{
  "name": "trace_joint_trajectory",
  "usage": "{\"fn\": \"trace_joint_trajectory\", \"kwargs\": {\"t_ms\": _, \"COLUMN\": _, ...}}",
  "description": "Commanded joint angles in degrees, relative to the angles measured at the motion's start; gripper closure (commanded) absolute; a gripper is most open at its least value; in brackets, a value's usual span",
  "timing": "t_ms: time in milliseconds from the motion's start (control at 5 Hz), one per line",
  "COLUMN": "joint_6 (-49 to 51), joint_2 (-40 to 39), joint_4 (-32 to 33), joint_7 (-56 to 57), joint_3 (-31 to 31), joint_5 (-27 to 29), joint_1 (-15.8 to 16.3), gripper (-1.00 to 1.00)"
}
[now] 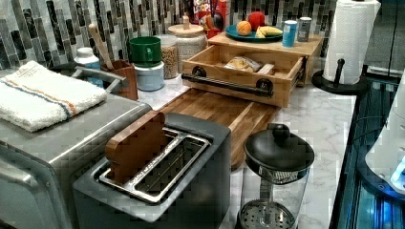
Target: Close the drawer.
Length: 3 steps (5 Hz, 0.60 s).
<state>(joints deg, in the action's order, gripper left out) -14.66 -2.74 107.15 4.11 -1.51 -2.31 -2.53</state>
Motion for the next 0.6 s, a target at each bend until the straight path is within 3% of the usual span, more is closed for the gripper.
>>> {"fn": "trace_joint_trajectory", "kwargs": {"t_ms": 200, "joint_6": 0.0, "joint_2": -0.3, "joint_4": 0.0, "joint_7": 0.7, "joint_3": 0.2, "joint_5": -0.1, "joint_1": -0.2, "gripper": 1.00}}
{"fn": "trace_joint_trajectory", "kwargs": {"t_ms": 400, "joint_6": 0.0, "joint_2": -0.3, "joint_4": 0.0, "joint_7": 0.7, "joint_3": 0.2, "joint_5": -0.1, "joint_1": -0.3, "gripper": 1.00}}
{"fn": "trace_joint_trajectory", "kwargs": {"t_ms": 600, "joint_6": -3.5, "joint_2": 0.2, "joint_4": 2.7, "joint_7": 1.9, "joint_3": 1.2, "joint_5": 1.1, "joint_1": 0.2, "gripper": -1.00}}
